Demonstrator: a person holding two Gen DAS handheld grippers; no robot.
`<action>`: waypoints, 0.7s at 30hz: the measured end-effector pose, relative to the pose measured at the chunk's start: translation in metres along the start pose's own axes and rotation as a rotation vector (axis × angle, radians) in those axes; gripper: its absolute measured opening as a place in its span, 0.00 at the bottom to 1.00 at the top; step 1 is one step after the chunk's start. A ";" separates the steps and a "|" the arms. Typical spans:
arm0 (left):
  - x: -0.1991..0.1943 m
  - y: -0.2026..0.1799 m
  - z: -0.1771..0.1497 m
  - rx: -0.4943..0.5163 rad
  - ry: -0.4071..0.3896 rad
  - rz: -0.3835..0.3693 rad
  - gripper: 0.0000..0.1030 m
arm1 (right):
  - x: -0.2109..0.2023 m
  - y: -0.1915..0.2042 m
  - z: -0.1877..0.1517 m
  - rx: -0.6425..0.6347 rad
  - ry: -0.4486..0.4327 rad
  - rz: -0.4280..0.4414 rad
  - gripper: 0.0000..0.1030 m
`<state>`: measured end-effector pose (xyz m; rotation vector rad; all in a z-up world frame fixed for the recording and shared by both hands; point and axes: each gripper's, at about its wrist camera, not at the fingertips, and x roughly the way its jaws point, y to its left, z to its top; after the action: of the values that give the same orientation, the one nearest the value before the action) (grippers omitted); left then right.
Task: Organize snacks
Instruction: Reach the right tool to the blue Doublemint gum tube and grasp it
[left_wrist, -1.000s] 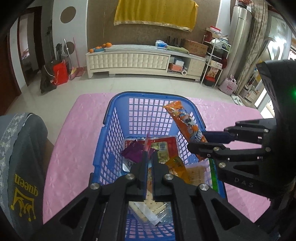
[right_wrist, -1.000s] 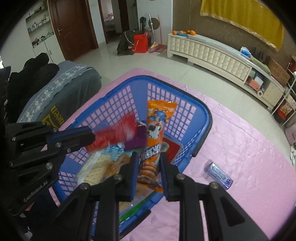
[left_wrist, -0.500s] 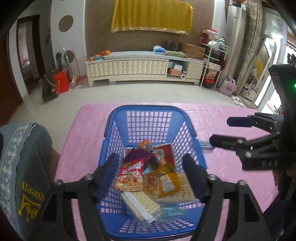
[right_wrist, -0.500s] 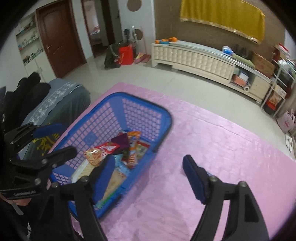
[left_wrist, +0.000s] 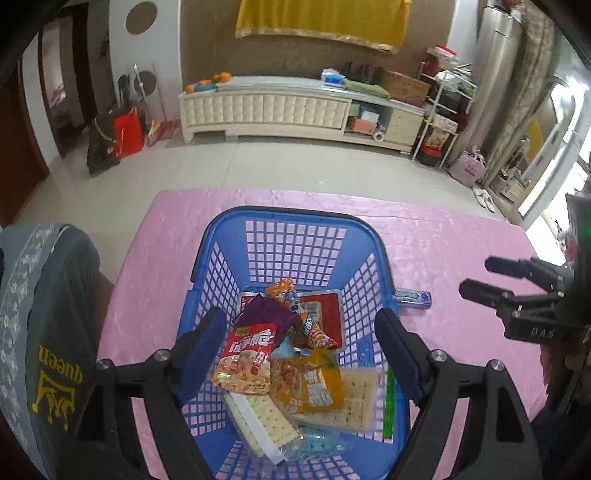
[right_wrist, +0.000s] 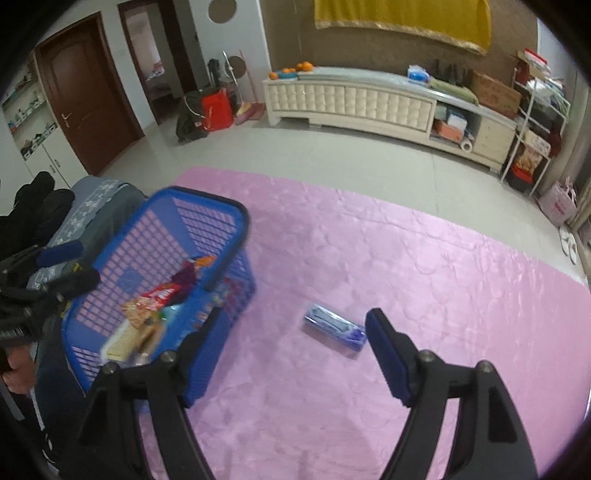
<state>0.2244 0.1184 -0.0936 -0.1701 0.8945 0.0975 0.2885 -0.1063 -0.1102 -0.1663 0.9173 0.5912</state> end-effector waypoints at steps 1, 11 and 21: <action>0.004 0.000 0.001 -0.007 0.011 0.005 0.78 | 0.007 -0.005 -0.001 0.013 0.015 0.001 0.78; 0.048 0.005 0.008 -0.026 0.102 0.055 0.78 | 0.073 -0.025 -0.009 -0.040 0.145 0.035 0.78; 0.079 0.000 0.007 0.004 0.150 0.084 0.78 | 0.128 -0.020 -0.020 -0.244 0.220 0.029 0.77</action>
<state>0.2796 0.1208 -0.1511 -0.1373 1.0519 0.1629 0.3450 -0.0780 -0.2251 -0.4452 1.0599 0.7209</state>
